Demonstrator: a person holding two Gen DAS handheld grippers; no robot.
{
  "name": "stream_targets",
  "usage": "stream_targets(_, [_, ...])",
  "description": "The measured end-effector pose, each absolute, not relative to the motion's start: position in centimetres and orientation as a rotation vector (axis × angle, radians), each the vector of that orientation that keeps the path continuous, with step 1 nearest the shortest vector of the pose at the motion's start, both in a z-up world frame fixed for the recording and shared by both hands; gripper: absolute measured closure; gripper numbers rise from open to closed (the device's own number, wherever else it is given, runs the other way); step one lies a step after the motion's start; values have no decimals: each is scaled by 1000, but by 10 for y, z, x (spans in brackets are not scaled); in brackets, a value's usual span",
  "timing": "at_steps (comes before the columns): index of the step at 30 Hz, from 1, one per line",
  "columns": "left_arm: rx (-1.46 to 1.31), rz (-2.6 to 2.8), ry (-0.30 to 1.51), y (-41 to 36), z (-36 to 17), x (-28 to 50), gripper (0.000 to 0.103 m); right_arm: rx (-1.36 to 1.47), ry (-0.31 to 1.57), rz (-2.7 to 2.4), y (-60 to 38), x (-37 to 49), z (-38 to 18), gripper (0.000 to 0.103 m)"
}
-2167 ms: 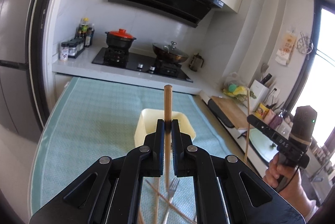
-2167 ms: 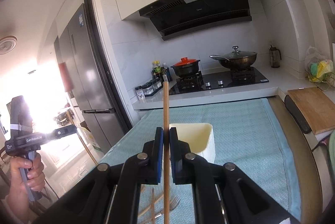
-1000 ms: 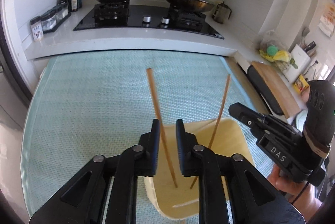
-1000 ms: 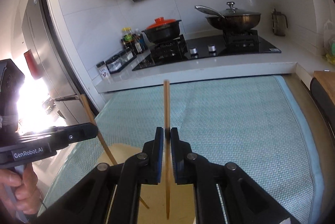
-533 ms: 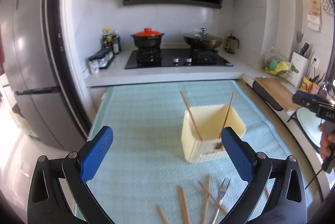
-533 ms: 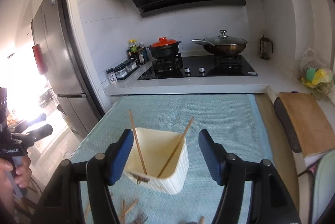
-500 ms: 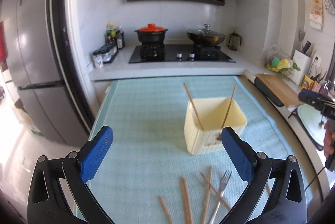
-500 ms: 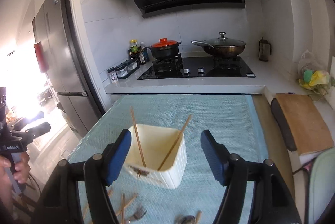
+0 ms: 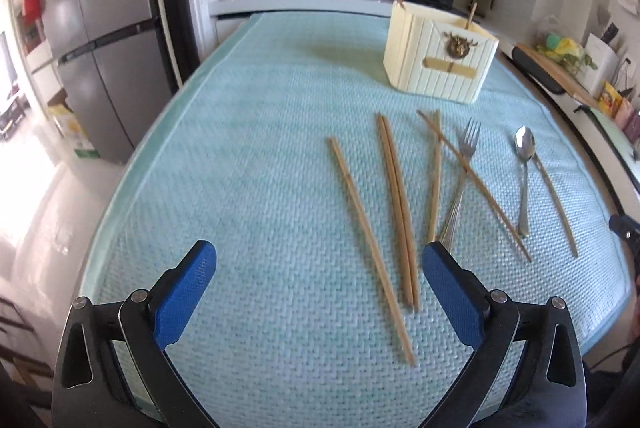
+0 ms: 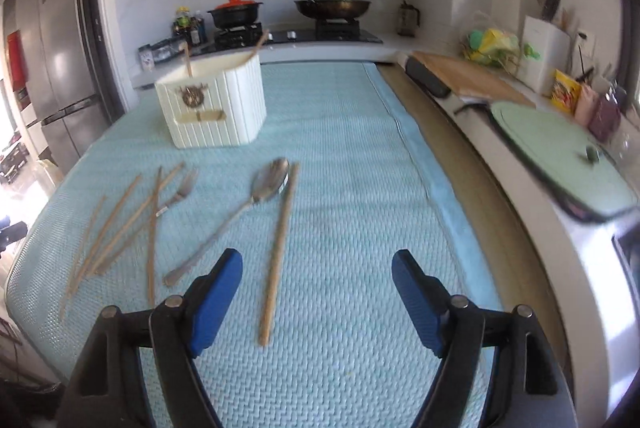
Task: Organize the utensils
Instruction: 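Move both tools back down to the remaining chopsticks on the towel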
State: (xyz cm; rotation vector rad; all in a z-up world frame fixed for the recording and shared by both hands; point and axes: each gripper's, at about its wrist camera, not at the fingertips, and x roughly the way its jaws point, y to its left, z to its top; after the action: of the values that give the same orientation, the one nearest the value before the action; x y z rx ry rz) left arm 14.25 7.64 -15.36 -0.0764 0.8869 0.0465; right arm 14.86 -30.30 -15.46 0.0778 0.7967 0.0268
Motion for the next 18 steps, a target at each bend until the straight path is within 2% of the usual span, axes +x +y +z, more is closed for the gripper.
stream_targets(7, [-156, 64, 905, 76, -175, 149, 1, 20, 735, 98, -281, 137, -159, 24])
stream_targets(15, [-152, 37, 934, 77, -187, 171, 1, -12, 803, 112, -272, 179, -174, 25])
stream_targets(18, [-135, 45, 932, 76, -189, 185, 1, -42, 834, 128, -266, 203, -184, 35])
